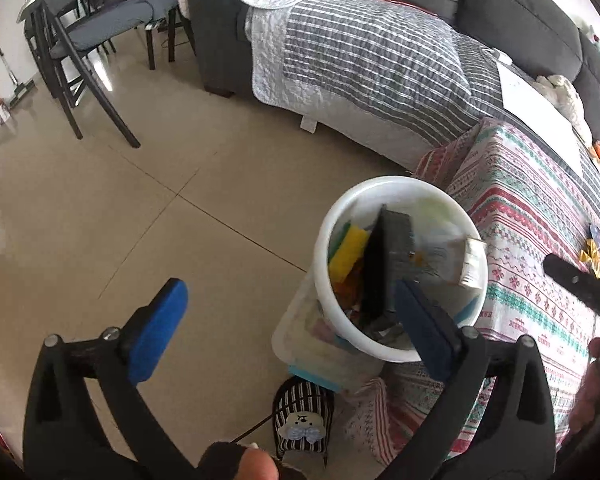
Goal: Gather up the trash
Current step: 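Release the black tray into the bin with the left tool while the right tool drops the wrapper in, then reach the left tool to the yellow chip bag and grasp it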
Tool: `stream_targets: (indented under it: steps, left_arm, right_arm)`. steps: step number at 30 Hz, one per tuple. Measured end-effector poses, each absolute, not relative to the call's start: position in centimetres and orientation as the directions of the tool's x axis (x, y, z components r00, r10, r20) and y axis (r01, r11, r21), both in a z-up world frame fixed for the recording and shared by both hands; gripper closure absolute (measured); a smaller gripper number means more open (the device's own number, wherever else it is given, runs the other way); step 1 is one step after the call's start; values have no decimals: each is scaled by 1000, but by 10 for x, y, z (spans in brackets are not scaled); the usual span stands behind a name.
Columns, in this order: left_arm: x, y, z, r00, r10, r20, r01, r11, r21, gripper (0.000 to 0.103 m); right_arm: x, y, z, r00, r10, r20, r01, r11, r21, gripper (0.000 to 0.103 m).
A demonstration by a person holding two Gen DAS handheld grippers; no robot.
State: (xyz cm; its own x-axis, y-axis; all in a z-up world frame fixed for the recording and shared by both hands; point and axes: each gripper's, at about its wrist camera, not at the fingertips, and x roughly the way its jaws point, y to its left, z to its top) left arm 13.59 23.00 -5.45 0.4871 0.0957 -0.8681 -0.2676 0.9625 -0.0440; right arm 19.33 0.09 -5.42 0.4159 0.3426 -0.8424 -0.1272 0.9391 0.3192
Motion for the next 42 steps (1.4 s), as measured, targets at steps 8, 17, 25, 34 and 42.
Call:
stream_targets:
  steps: [8,17,25,34,42]
  left_arm:
    - [138,191,-45,508,64,-859,-176,984,-31,1]
    - [144,116,-36,517,34,-855,-49,999,11,1]
    - [152,36,-27,516,-26,-856,56,998,4,1]
    - [185,-86,-37,442,-134,-887,239,971,-28,1]
    - [234,-179,-39,472,-206,-857,300,952,-63,2]
  right_arm:
    - [175,-79,-34,454,269,-850,10,952,307,27]
    - [146,-192,-13,486,143,-862,175,951,256,23]
    - [126,-288,-8,491,61,-869,292,928,230,22]
    - [99,-394,-16,455,-39,-890,442,877,188,22]
    - [110,-477,-22,429,-111,-897,559,813,166,22]
